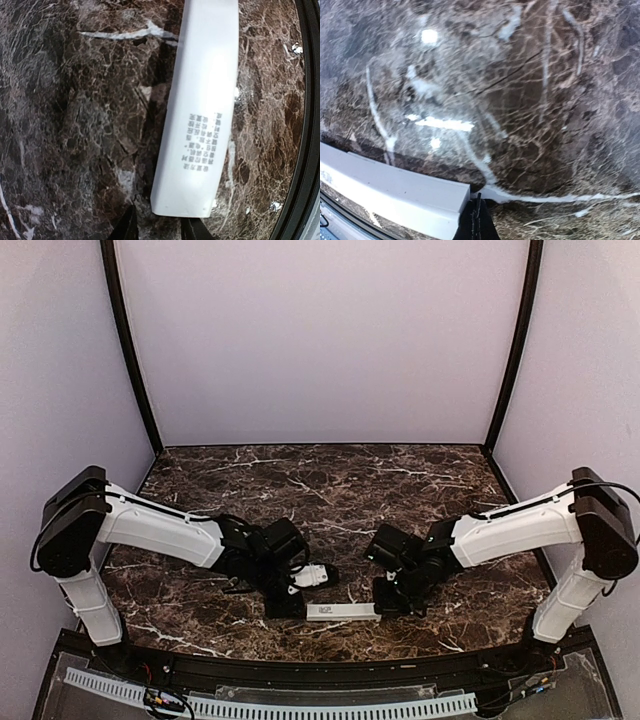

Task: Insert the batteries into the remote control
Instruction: Load the battery cover onto the remote control without the battery cover.

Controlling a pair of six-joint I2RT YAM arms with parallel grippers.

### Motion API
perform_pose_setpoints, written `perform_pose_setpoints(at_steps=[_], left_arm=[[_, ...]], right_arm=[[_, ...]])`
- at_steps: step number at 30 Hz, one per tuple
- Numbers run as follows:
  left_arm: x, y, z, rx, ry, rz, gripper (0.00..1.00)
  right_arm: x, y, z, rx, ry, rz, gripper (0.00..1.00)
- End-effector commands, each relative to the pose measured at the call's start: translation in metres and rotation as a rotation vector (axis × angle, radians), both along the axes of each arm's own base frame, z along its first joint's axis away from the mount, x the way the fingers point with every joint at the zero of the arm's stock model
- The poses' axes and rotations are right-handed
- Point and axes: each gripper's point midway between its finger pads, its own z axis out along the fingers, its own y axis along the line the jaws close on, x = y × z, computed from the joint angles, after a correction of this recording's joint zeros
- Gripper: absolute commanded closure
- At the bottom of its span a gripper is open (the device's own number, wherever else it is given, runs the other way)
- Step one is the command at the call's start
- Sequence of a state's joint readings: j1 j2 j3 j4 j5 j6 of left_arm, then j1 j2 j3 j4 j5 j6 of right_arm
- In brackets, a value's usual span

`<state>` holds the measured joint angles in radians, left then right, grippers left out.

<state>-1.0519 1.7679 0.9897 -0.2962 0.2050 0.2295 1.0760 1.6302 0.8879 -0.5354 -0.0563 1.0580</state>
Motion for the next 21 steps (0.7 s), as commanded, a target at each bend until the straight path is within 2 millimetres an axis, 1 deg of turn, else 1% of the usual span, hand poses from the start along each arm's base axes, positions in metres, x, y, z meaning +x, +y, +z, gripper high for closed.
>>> perform_pose_setpoints(at_steps=[1,3,6,7,9,10,11,12,13,14,15,16,17,18,19,20,21], left_arm=[[-0.018,-0.024,-0.001,-0.075,0.124,-0.03,0.72],[-0.016,-0.024,-0.002,-0.074,0.12,-0.028,0.73],[-0.012,-0.017,-0.001,-0.044,0.089,-0.015,0.73],[-0.007,-0.012,-0.002,-0.022,0.057,-0.003,0.73],[0.002,-0.002,0.005,0.005,0.007,0.015,0.73],[0.006,0.0,0.016,-0.006,-0.01,0.027,0.72],[0.012,0.002,0.024,-0.008,-0.035,0.042,0.71],[0.016,0.006,0.034,-0.011,-0.051,0.061,0.7],[0.022,0.011,0.039,0.005,-0.076,0.082,0.68],[0.027,0.013,0.049,-0.007,-0.096,0.103,0.67],[0.032,0.017,0.056,0.004,-0.123,0.125,0.65],[0.037,0.019,0.066,-0.011,-0.14,0.152,0.64],[0.042,0.022,0.072,-0.012,-0.163,0.176,0.64],[0.046,0.024,0.084,-0.043,-0.176,0.209,0.63],[0.053,0.026,0.089,-0.056,-0.21,0.244,0.59],[0.057,0.028,0.105,-0.103,-0.229,0.289,0.55],[0.065,0.032,0.11,-0.134,-0.265,0.334,0.48]], right_arm=[[0.009,0.028,0.015,0.089,-0.032,0.011,1.0],[0.01,0.029,0.017,0.09,-0.033,0.015,1.0],[0.009,0.02,0.019,0.073,-0.038,0.006,1.0],[0.009,0.014,0.019,0.065,-0.039,0.004,1.0],[0.01,-0.001,0.023,0.04,-0.048,-0.002,1.0],[0.012,-0.011,0.025,0.018,-0.055,-0.005,1.0],[0.014,-0.022,0.027,-0.003,-0.06,-0.008,0.96],[0.015,-0.034,0.028,-0.03,-0.059,-0.011,0.89],[0.016,-0.046,0.031,-0.051,-0.056,-0.014,0.82],[0.022,-0.057,0.035,-0.074,-0.078,-0.018,0.73],[0.026,-0.062,0.042,-0.079,-0.104,0.0,0.64],[0.032,-0.063,0.051,-0.068,-0.14,0.027,0.52],[0.037,-0.059,0.063,-0.047,-0.189,0.081,0.4],[0.042,-0.047,0.075,0.001,-0.238,0.162,0.27],[0.046,-0.033,0.088,0.056,-0.289,0.253,0.07],[0.045,-0.015,0.101,0.124,-0.328,0.357,0.02],[0.046,-0.001,0.112,0.151,-0.379,0.45,0.01]])
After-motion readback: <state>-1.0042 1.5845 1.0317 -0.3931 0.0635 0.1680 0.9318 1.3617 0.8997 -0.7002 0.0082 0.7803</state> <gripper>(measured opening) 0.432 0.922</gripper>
